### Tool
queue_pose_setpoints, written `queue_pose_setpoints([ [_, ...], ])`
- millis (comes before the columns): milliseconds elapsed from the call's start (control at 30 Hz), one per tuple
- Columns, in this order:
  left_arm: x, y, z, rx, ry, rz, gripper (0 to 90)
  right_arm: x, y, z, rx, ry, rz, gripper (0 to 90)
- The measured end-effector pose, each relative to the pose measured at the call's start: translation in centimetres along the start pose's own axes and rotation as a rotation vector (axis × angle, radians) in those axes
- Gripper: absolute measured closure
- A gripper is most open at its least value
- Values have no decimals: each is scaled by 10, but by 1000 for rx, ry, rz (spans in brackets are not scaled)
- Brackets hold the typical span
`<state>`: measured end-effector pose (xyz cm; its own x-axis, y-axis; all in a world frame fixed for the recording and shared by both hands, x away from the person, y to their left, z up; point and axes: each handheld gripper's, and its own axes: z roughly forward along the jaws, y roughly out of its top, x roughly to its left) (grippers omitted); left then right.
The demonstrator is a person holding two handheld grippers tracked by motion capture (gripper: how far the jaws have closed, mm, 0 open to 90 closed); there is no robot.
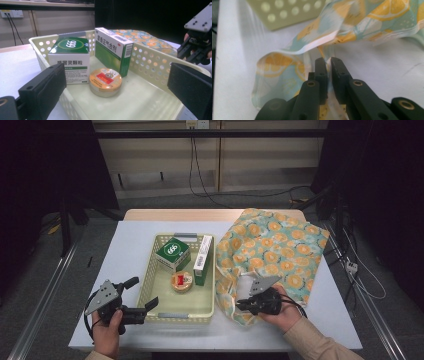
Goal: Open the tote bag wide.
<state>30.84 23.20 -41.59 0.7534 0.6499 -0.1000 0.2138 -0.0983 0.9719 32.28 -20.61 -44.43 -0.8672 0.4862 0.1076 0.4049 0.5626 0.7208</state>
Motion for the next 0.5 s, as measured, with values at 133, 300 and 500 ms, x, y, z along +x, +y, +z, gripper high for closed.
queue_pose_setpoints([
  [133,1,-2,-2,7,5,-4,21,-13,5,-13,-50,-21,40,849],
  [300,1,-2,-7,1,16,-2,21,-33,12,-28,-105,-62,74,850],
  [500,1,-4,-9,1,23,-10,21,-66,9,-43,-148,-113,160,849],
])
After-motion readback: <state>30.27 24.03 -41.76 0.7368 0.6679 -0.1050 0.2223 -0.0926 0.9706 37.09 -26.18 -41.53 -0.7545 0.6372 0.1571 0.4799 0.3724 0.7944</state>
